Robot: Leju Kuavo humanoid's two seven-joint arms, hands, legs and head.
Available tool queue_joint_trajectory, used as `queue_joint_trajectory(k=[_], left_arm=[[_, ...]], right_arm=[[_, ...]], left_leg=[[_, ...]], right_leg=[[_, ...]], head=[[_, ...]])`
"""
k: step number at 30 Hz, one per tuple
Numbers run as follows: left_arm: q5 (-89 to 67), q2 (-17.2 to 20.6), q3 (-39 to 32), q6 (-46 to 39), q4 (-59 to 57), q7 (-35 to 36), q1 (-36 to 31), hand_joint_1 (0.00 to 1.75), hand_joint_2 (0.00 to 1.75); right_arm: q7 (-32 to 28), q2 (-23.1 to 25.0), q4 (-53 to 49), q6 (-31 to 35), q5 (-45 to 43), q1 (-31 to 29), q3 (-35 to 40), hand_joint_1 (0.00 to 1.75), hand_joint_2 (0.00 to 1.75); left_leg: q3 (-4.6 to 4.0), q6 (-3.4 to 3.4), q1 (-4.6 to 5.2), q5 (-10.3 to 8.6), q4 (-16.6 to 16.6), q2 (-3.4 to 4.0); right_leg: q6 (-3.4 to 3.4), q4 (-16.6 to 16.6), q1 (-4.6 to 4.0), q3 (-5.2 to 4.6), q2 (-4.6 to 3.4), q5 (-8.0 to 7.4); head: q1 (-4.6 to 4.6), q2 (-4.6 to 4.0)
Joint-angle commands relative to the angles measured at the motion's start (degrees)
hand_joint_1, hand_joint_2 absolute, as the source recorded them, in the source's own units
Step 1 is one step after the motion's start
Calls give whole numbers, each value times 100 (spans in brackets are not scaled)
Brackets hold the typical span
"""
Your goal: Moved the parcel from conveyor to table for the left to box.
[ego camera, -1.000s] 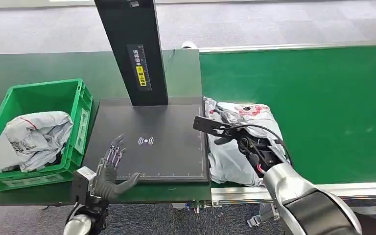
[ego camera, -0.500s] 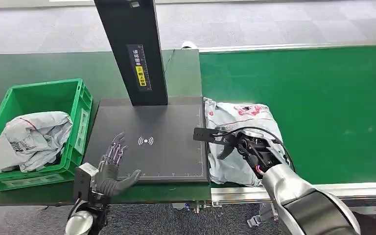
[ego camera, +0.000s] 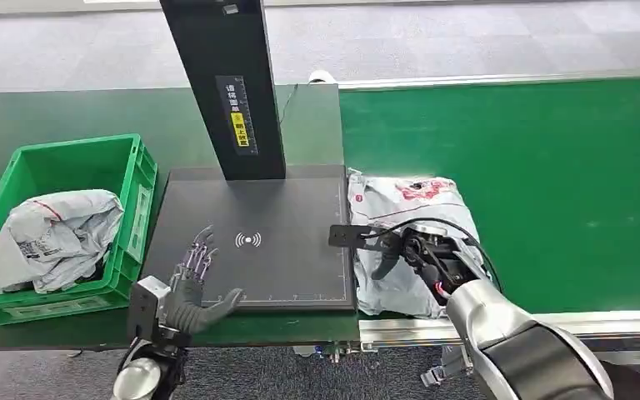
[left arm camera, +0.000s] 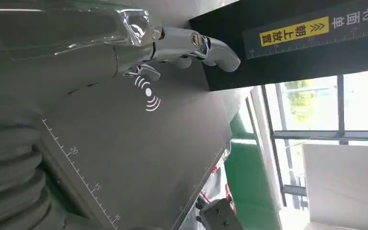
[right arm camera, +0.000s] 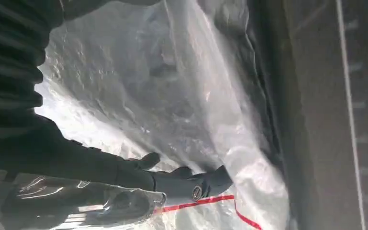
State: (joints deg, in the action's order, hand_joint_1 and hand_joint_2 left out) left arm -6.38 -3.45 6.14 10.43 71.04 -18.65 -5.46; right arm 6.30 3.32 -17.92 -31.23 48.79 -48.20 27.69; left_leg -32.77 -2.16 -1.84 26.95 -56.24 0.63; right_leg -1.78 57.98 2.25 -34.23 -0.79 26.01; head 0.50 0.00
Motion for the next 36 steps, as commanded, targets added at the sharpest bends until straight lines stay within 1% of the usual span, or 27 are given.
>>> queue_joint_trajectory(k=[1, 5, 6, 10, 14, 15, 16, 22, 29, 33, 34, 36], left_arm=[[6, -38, 171, -9, -505, 31, -274, 0, 175], [47, -39, 223, -4, -566, 52, -371, 0, 175], [53, -36, 274, 39, -637, 69, -441, 0, 175], [54, -51, 360, 11, -678, 71, -456, 0, 175], [85, -32, 377, 6, -656, 54, -406, 0, 175], [88, -31, 381, 3, -646, 52, -406, 0, 175], [91, -26, 384, 0, -634, 51, -406, 0, 175], [118, -1, 354, -19, -605, 50, -424, 0, 175], [151, 29, 352, -45, -563, 43, -382, 0, 175], [188, 90, 308, -75, -348, -17, -184, 0, 175], [210, 116, 276, -74, -252, -23, -135, 0, 175], [242, 156, 210, -77, -121, -23, -55, 0, 175]], right_arm=[[-39, 68, 316, -194, 43, 24, 312, 0, 175], [-62, 159, 331, -293, 143, 147, 491, 0, 175], [-367, 185, 329, -680, 178, 203, 634, 0, 175], [-455, 167, 318, -621, 230, 398, 817, 0, 175], [-449, 88, 311, -587, 238, 370, 880, 0, 175], [-482, 81, 294, -586, 265, 352, 923, 54, 175], [-489, 81, 298, -598, 280, 334, 954, 175, 175], [-497, 72, 294, -611, 257, 297, 971, 175, 175], [-467, 60, 257, -360, 227, 276, 938, 175, 175], [-638, 57, 175, 248, 109, 143, 932, 175, 175], [-699, 53, 120, 503, 35, 88, 864, 175, 175], [-809, 58, 69, 882, -53, -33, 801, 175, 175]], left_leg=[[11, 13, 0, -2, 8, -14], [10, 10, -2, -1, 7, -12], [16, 14, -2, -2, 11, -15], [21, 13, -5, -2, 13, -19], [34, 18, -3, -3, 20, -14], [29, 14, -4, -2, 15, -11], [27, 12, -4, -1, 12, -11], [29, 12, -4, -1, 11, -11], [34, 16, -4, -2, 15, -15], [31, 14, -2, 0, 11, -4], [33, 19, -3, -2, 15, -5], [19, 11, 0, 2, 2, 7]], right_leg=[[16, -8, -4, 16, 16, 2], [14, -8, -6, 15, 14, 1], [19, -12, -7, 21, 19, 1], [18, -16, -10, 28, 22, 2], [23, -23, -9, 38, 22, 0], [19, -17, -9, 31, 18, 1], [17, -15, -8, 28, 18, 1], [17, -14, -9, 31, 17, 1], [22, -19, -10, 38, 22, 0], [19, -13, -7, 31, 9, 0], [25, -18, -9, 34, 12, -3], [14, -2, -4, 15, -2, -1]], head=[[2, 0], [0, 0], [2, 0], [2, 0], [2, 0], [0, 0], [2, 0], [2, 0], [2, 0], [2, 0], [2, 0], [2, 0]])
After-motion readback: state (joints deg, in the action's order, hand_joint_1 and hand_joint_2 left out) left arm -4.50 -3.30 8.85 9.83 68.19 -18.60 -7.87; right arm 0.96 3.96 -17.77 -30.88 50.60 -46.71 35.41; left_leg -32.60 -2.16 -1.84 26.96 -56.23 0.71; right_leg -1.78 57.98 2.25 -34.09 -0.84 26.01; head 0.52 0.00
